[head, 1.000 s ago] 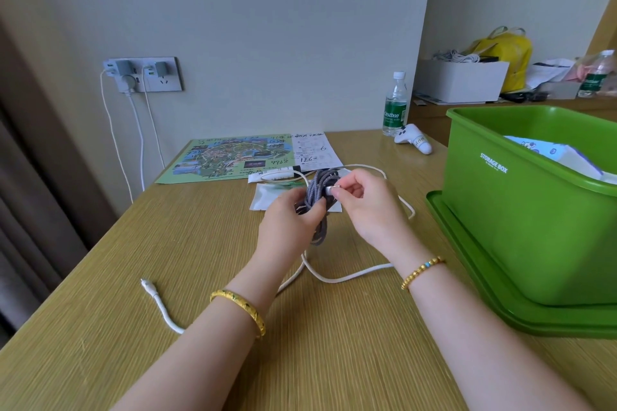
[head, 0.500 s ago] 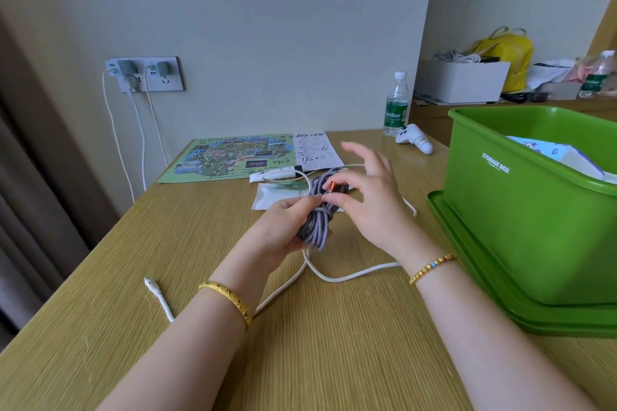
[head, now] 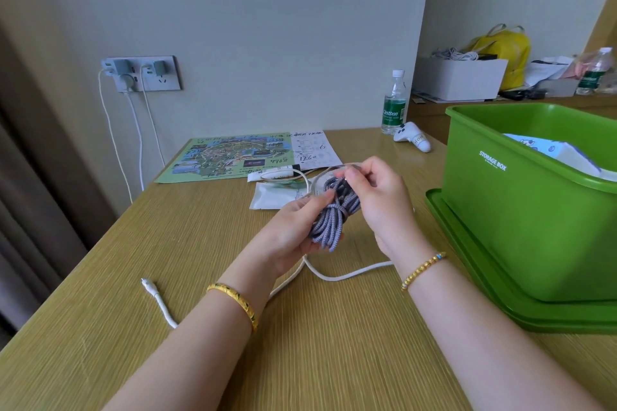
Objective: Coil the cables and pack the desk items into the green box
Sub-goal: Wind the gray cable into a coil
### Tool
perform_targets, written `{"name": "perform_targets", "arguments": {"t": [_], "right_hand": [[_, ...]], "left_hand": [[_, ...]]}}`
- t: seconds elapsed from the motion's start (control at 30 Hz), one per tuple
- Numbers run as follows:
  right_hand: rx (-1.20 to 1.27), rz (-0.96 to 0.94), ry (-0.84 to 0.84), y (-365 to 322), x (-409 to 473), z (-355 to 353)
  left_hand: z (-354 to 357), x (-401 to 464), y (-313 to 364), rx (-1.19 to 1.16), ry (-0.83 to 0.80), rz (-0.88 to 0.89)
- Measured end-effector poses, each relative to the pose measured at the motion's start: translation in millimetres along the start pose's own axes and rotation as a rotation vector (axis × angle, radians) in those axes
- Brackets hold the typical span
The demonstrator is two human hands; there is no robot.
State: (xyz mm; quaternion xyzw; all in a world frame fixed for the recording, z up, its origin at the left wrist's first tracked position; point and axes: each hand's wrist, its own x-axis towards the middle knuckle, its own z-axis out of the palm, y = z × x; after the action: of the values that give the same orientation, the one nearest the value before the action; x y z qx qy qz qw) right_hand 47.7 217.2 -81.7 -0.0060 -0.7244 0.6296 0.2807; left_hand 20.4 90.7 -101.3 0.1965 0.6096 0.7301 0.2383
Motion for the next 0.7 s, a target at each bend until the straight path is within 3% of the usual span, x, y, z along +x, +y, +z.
{"name": "perform_targets", "arguments": {"t": [0.13,0.27,0.5,0.7], "right_hand": [[0.194,0.133,0.051,2,2,-3],[0.266,0.149,-0.033,7,5,-4],[0.1,0.148,-0.132,11,-9,-2],[0.038,0.164,-0.235,-2,-31,-3]], "left_hand": [[4,3,-3,0.101,0.038,0.024],[7,1,-6,0.091,0.065,0.044],[12,-6,-10,0.317,0.339,0.128],[32,-13,7,0.092,0.483,0.22]]}}
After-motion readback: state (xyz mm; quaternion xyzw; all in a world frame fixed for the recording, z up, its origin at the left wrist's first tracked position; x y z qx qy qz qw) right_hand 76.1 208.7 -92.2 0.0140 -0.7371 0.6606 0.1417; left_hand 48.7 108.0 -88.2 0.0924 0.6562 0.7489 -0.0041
